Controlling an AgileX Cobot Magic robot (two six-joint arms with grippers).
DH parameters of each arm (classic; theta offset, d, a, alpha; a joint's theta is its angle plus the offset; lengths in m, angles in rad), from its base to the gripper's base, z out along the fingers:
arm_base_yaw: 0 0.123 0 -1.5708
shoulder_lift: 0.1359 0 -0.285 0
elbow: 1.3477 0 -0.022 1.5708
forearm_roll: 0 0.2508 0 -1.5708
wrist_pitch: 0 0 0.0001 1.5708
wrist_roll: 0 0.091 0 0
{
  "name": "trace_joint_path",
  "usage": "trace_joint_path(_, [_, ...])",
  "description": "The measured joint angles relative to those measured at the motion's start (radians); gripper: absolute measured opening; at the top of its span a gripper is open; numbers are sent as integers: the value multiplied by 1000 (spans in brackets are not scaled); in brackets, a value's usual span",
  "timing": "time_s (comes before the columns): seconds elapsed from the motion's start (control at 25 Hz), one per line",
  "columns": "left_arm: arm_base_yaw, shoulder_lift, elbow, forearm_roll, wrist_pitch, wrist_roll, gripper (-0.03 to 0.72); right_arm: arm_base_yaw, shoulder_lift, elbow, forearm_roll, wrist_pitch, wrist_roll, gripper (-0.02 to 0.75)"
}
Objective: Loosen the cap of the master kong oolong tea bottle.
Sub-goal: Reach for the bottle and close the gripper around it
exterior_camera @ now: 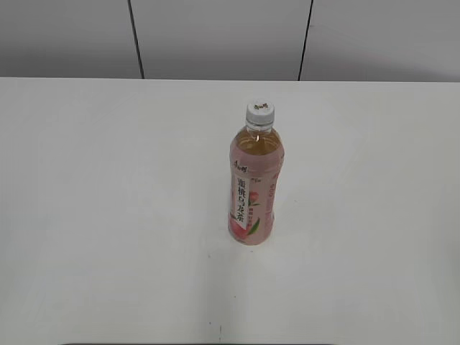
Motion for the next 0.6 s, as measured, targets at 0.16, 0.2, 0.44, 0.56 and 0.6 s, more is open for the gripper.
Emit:
trace_joint_path(0.16, [0,0,0,0,0,0,241,0,0,0,0,0,0,578])
trace_joint_path(0.2, [0,0,0,0,0,0,241,0,0,0,0,0,0,578])
trace_joint_path(0.44, [0,0,0,0,0,0,241,0,0,0,0,0,0,578])
trace_joint_path(0.56, [0,0,0,0,0,0,241,0,0,0,0,0,0,578])
trace_joint_path(0.6, [0,0,0,0,0,0,241,0,0,0,0,0,0,578])
